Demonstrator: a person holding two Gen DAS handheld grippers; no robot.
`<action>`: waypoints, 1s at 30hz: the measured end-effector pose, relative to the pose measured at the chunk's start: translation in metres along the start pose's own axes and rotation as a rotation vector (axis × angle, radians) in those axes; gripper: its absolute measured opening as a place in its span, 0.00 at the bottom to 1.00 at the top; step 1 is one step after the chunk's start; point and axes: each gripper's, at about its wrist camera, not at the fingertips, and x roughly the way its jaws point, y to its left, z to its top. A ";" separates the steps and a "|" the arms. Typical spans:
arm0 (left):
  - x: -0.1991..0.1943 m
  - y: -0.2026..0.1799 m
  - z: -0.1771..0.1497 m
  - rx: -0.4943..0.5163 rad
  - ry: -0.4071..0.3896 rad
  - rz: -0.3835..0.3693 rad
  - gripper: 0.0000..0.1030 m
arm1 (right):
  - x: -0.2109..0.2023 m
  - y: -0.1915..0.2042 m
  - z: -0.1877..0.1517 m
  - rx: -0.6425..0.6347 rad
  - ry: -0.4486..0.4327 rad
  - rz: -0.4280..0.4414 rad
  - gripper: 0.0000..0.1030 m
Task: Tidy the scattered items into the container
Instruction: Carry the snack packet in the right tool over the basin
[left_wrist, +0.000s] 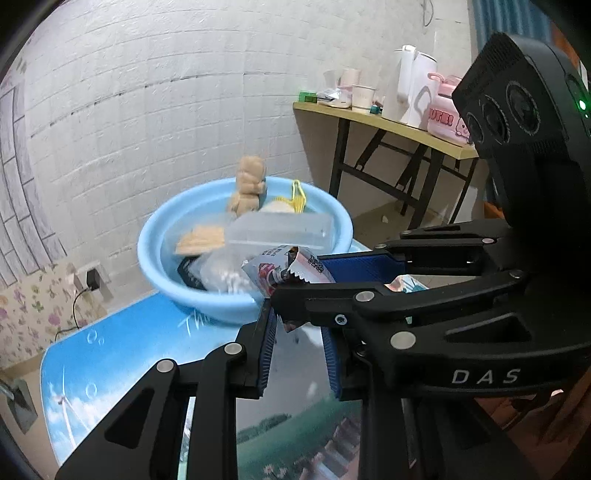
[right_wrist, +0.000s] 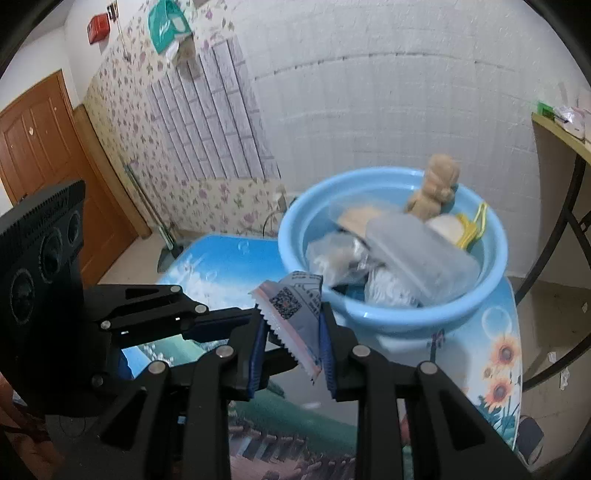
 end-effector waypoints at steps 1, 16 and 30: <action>0.001 -0.001 0.002 0.004 0.003 0.000 0.22 | 0.000 -0.002 0.002 0.000 -0.007 -0.004 0.25; 0.044 0.010 0.024 0.003 0.035 0.041 0.23 | 0.023 -0.050 0.018 0.034 -0.021 -0.012 0.25; 0.057 0.032 0.025 -0.071 0.059 0.090 0.29 | 0.040 -0.075 0.024 0.090 0.002 -0.013 0.35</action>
